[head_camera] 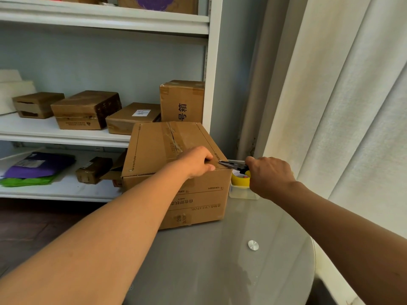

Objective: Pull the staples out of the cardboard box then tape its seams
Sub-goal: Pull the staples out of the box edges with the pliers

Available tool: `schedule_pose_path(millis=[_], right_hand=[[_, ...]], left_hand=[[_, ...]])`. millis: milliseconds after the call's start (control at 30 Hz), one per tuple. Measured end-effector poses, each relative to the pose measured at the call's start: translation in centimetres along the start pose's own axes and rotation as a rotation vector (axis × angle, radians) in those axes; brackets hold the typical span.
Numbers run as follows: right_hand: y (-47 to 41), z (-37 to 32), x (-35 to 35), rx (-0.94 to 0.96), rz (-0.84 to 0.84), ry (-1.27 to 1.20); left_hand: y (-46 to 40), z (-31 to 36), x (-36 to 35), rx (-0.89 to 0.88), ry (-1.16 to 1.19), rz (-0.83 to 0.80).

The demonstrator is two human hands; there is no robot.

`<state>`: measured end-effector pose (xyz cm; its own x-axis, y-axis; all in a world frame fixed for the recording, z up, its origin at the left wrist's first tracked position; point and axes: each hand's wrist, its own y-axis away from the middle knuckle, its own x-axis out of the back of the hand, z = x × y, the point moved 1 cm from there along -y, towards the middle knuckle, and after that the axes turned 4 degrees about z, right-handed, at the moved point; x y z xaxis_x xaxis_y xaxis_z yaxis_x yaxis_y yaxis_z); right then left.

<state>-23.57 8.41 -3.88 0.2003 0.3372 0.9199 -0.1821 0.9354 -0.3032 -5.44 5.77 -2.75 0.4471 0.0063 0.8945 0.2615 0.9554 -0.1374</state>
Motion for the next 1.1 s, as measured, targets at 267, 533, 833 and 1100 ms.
schedule_pose_path(millis=[267, 533, 833, 1100], right_hand=[[0.5, -0.3, 0.1, -0.079, -0.044, -0.1], [0.4, -0.5, -0.3, -0.155, -0.137, -0.312], [0.9, -0.2, 0.1, -0.052, 0.018, -0.095], [0.5, -0.3, 0.6, -0.014, -0.009, -0.036]], left_hand=[[-0.3, -0.1, -0.2, -0.006, -0.009, -0.008], [-0.2, 0.0, -0.3, 0.003, -0.011, -0.003], [0.0, 0.3, -0.1, 0.014, -0.017, -0.004], [-0.1, 0.2, -0.2, 0.006, -0.031, -0.009]])
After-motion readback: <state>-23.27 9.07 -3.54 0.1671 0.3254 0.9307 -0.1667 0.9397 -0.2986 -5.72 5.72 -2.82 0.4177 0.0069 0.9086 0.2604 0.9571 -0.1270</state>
